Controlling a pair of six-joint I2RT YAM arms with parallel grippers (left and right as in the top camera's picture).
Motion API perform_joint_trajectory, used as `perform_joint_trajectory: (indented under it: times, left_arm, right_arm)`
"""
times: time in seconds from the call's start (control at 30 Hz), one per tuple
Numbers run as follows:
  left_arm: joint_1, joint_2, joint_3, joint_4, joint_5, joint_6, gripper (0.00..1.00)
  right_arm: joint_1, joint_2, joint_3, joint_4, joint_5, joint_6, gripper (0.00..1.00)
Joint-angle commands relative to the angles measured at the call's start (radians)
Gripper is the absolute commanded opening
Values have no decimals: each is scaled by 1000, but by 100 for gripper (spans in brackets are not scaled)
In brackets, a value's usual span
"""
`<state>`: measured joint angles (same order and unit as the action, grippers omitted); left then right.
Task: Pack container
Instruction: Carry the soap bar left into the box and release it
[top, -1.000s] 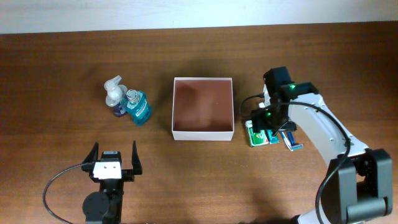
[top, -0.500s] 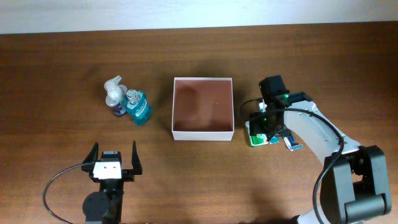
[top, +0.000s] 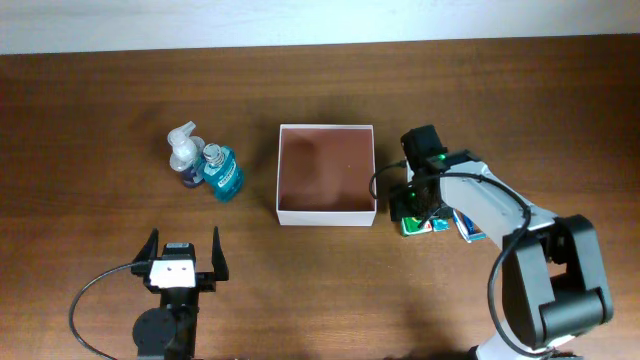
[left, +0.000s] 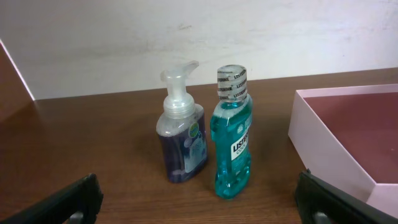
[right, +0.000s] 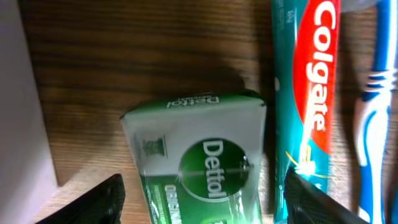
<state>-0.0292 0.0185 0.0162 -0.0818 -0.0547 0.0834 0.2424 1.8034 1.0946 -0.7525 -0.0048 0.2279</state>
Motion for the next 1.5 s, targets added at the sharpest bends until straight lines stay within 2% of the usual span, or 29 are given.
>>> perform_joint_trajectory:
  times: [0.0, 0.27, 0.37, 0.47, 0.63, 0.87, 1.1, 1.33, 1.47]
  left_arm:
    - [6, -5, -7, 2, 14, 12, 99]
    - [6, -5, -7, 2, 14, 12, 99]
    - [6, -5, -7, 2, 14, 12, 99]
    - [6, -5, -7, 2, 14, 12, 99]
    - [6, -5, -7, 2, 14, 12, 99]
    - [6, -5, -7, 2, 14, 12, 99]
    - [6, -5, -7, 2, 14, 12, 99]
    - [6, -5, -7, 2, 14, 12, 99]
    - [6, -5, -7, 2, 14, 12, 99]
  right_arm:
    - [7, 29, -12, 9, -5, -10, 67]
    - [6, 55, -12, 13, 3, -10, 41]
    - [5, 55, -12, 10, 14, -10, 37]
    - [2, 53, 2, -16, 18, -10, 36]
    - [-24, 13, 140, -182, 17, -14, 34]
    - [-25, -78, 322, -330, -15, -44, 34]
    - [32, -107, 389, -302, -197, -64, 35]
    - [200, -106, 389, -221, -138, -179, 35]
    - [249, -104, 388, -173, -115, -290, 29]
